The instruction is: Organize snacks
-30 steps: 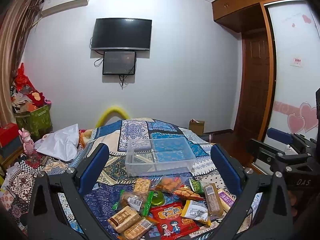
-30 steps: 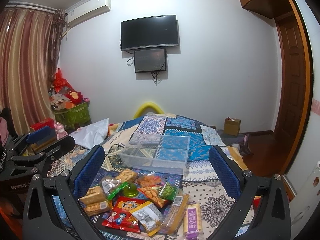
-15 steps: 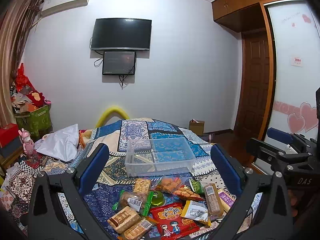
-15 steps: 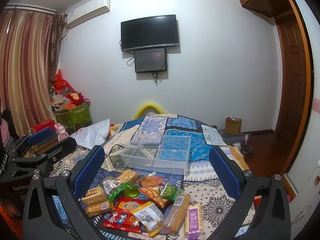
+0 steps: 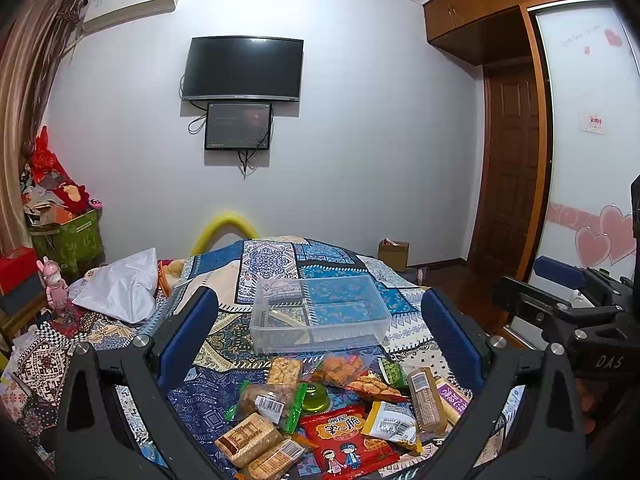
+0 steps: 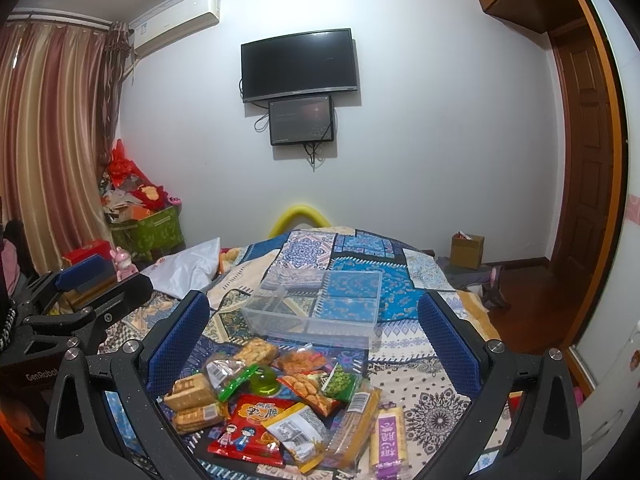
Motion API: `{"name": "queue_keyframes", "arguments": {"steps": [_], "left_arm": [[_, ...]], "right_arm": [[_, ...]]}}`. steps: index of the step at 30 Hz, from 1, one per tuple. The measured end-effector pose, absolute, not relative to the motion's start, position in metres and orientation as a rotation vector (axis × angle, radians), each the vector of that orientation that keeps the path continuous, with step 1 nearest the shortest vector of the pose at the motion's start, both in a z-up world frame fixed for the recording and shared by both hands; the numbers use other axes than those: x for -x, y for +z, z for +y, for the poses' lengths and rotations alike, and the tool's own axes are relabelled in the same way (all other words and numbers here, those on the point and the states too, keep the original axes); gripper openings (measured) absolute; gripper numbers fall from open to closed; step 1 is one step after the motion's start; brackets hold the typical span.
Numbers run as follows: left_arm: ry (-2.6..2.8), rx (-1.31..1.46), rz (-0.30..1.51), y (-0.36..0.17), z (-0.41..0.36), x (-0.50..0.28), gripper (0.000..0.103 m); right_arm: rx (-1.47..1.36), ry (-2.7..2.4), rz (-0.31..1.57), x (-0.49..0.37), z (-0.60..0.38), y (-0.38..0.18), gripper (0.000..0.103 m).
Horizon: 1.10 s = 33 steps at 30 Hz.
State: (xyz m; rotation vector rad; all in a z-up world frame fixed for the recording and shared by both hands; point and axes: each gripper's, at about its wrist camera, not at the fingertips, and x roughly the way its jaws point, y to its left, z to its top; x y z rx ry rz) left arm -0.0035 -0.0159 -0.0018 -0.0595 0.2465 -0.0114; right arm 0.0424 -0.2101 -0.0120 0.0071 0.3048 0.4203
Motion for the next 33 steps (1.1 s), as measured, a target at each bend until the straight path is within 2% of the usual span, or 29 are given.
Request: {"name": "queue_keyframes", "arguments": {"steps": [9,17,21,23,29,31,33], "left_arm": [[-0.015,0.060,0.257,-0.004,-0.015,0.000,0.103],[-0.002,0.059,0.321,-0.025,-0.006,-0.015,0.102],[0.010,0.068,0.403,-0.046,0.006,-0.029,0.089],[0.019,0.076,0.462,-0.060,0.013,-0.038,0.087],[0.044,0.089,0.599,-0.100,0.026,-0.054,0.082],[0.048,0.103,0.644,-0.113,0.031,-0.058,0.079],[0.049,0.113,0.690,-0.126,0.035,-0.061,0.078]], "right_arm": [[-0.007,0.410,0.328,-0.047,-0.211,-0.015,0.103],[-0.017,0.391,0.420,-0.064,-0.222,-0.036,0.103],[0.018,0.367,0.483,-0.072,-0.226,-0.057,0.103],[0.030,0.365,0.509,-0.077,-0.231,-0.067,0.103],[0.051,0.354,0.622,-0.092,-0.244,-0.098,0.089],[0.052,0.357,0.661,-0.096,-0.246,-0.108,0.080],[0.056,0.359,0.694,-0.098,-0.246,-0.117,0.075]]}}
